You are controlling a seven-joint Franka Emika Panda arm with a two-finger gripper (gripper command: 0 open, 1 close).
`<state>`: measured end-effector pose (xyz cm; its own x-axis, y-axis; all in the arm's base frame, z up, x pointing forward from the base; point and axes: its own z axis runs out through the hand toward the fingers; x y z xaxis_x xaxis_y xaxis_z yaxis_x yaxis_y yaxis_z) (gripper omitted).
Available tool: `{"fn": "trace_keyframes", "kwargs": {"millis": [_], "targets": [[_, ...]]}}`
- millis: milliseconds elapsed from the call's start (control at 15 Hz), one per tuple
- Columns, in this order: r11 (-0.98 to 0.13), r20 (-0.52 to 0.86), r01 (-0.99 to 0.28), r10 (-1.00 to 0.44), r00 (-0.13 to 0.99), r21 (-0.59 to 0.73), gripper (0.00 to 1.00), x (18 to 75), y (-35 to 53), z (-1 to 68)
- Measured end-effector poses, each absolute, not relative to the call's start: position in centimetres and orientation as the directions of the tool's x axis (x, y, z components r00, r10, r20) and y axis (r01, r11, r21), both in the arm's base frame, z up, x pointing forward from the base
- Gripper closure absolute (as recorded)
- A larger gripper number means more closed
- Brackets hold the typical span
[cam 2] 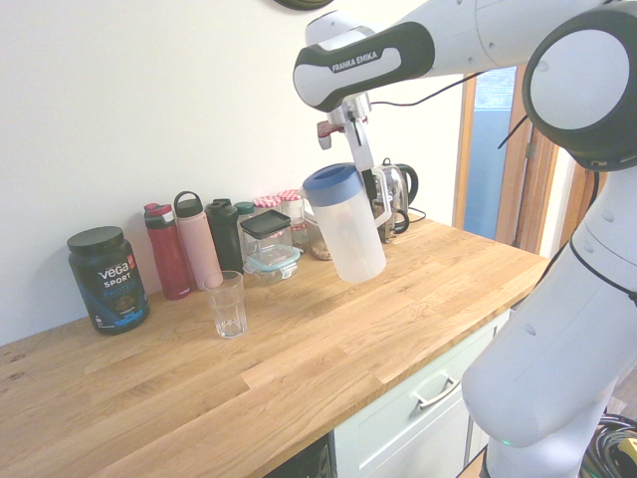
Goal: Pour me some water
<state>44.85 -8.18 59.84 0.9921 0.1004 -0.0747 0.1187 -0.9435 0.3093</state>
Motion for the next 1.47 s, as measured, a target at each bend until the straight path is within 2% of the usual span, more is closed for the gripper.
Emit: {"fn": "trace_keyframes", "kwargs": {"millis": [800,1467], "targets": [[-0.883,-0.138,0.183,0.135,0.981,0.433,1.0,50.0,5.8,57.2],[-0.846,-0.24,0.197,0.085,0.967,0.496,1.0,53.9,8.1,54.6]]}}
